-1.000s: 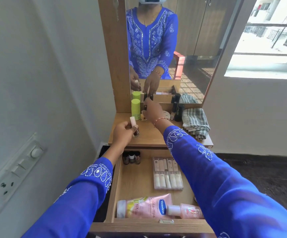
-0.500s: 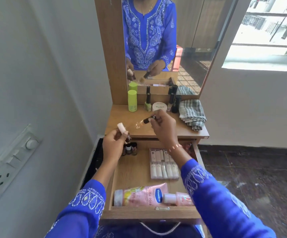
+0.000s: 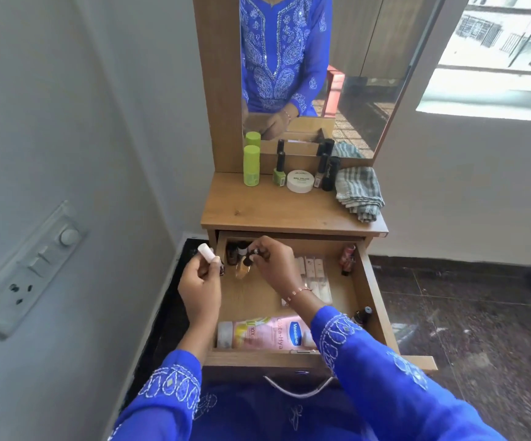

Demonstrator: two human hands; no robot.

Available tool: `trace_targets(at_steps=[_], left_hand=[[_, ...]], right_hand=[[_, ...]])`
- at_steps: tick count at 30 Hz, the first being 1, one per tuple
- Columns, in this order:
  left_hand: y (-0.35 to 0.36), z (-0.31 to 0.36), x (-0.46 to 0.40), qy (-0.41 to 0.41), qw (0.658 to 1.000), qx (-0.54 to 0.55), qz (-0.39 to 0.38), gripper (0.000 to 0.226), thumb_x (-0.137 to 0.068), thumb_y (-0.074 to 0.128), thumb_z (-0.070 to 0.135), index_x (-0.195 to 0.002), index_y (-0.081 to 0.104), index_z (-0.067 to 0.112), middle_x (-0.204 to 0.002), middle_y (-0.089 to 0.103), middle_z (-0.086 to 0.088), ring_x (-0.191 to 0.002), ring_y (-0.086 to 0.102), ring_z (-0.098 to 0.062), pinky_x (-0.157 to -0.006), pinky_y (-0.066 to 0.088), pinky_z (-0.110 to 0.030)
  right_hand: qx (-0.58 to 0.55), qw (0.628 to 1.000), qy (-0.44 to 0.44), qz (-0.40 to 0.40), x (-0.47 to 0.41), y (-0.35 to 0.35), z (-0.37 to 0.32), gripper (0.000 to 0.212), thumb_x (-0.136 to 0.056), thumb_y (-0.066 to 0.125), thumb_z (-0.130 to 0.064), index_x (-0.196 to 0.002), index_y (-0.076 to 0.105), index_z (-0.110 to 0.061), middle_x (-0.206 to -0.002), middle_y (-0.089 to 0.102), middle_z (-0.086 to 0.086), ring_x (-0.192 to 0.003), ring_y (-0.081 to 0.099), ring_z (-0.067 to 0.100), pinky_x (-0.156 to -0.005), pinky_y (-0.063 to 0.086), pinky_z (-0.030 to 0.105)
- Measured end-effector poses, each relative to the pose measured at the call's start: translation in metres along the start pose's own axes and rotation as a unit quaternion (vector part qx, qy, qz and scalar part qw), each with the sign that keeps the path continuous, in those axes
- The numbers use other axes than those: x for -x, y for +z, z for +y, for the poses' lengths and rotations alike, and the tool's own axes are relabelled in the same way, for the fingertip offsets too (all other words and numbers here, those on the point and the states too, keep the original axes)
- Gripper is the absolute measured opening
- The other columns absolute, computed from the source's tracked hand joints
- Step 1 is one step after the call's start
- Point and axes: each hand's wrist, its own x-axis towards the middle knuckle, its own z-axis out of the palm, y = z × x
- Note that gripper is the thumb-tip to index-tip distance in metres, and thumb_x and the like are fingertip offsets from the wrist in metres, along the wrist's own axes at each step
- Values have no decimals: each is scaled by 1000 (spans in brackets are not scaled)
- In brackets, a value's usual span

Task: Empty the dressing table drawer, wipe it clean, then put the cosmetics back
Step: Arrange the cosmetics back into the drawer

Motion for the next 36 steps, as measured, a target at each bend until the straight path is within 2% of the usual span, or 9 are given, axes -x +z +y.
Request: trace_targets(at_steps=[4, 8, 16, 22, 25, 28, 31, 34, 36], left_hand=[[-1, -2, -1, 13, 1000, -19, -14, 17, -87, 59, 11, -103, 65, 8, -83, 63, -5, -78, 58, -17, -74, 42, -25], [-3, -4, -2, 15, 999, -34, -18, 16, -88, 57, 10, -101, 65, 8, -82, 63, -3, -77, 57, -16, -74, 40, -24], [-3, -8, -7, -11, 999, -26, -17, 25, -92, 51, 9, -115, 62, 10, -99, 62, 1, -93, 56, -13, -83, 38, -24], [-3, -7, -6, -2, 999, -37, -29, 26, -92, 50, 7, -115, 62, 8, -101, 63, 0, -93, 55, -12, -81, 37, -21], [-3, -6, -5, 11, 998, -43, -33, 26, -92, 50, 7, -114, 62, 8, -99, 62, 0, -92, 55, -11, -78, 36, -18], [-3, -10, -4, 35, 996, -62, -61, 26, -92, 52, 10, -115, 62, 9, -99, 64, 0, -93, 58, -14, -69, 38, -15], [-1, -14, -4, 67, 990, -65, -102, 28, -90, 52, 7, -116, 62, 11, -98, 68, -4, -94, 63, -20, -73, 44, -20], [-1, -12, 0, 80, 985, -69, -140, 47, -90, 52, 3, -135, 45, 12, -101, 64, -2, -93, 61, -13, -80, 45, -18], [0, -11, 1, 76, 982, -81, -153, 60, -89, 54, 2, -143, 30, 13, -97, 63, -3, -89, 59, -13, -82, 44, -22]], right_hand=[[58, 997, 7, -43, -6, 12, 0, 20, -84, 56, 2, -100, 64, -7, -96, 67, 7, -80, 55, 11, -69, 39, 18], [80, 995, 19, -58, -9, 20, -3, 22, -84, 55, 2, -104, 63, -5, -102, 66, 12, -85, 55, 17, -72, 35, 17], [104, 989, 23, -100, -21, 33, -16, 26, -83, 55, 4, -105, 65, -6, -106, 66, 14, -100, 60, 24, -77, 37, 17], [100, 985, 30, -137, -24, 35, -22, 34, -83, 53, 5, -113, 64, -8, -108, 67, 15, -104, 61, 25, -89, 43, 23], [86, 989, 38, -114, -21, 29, -24, 33, -84, 54, 2, -114, 63, -8, -107, 67, 14, -99, 62, 21, -83, 41, 18], [33, 997, 31, -62, -12, 20, -30, 25, -85, 54, -1, -106, 66, -6, -99, 70, 11, -77, 57, 9, -68, 40, 6], [-22, 998, 16, -58, -1, 9, -42, 20, -85, 60, -7, -104, 68, -7, -89, 66, 6, -62, 48, -2, -58, 37, -2], [-18, 996, -4, -87, 6, 3, -50, 23, -86, 61, -12, -108, 67, -11, -84, 63, 2, -61, 47, -1, -55, 38, 1], [14, 995, -12, -93, 7, 1, -52, 24, -86, 61, -12, -109, 67, -12, -90, 64, 8, -69, 51, 7, -60, 40, 8]])
